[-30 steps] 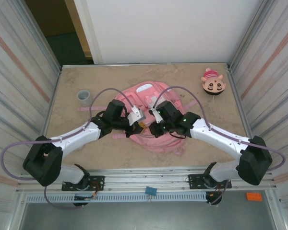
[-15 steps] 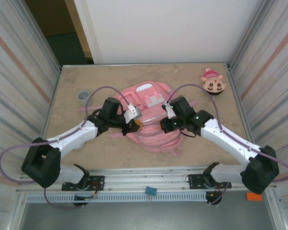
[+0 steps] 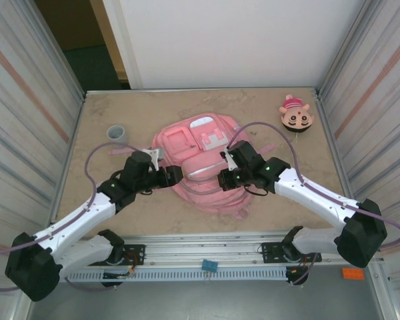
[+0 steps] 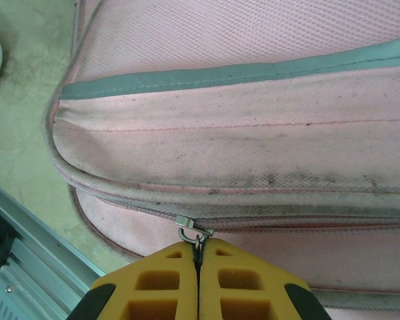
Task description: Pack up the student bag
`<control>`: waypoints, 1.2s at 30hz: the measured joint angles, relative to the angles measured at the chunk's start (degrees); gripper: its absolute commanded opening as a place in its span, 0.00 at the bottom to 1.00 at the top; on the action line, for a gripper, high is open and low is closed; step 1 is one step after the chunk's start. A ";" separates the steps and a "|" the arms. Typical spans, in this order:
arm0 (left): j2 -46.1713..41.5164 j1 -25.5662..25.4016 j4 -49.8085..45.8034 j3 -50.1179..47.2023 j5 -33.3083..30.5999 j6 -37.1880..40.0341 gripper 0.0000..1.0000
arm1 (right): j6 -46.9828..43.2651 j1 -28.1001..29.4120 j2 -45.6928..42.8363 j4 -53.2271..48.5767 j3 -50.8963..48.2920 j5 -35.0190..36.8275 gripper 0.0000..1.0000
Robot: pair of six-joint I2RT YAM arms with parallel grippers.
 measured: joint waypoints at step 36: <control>10.05 5.53 1.11 8.59 4.48 -18.27 0.48 | 9.40 10.12 8.74 8.48 0.22 4.26 0.00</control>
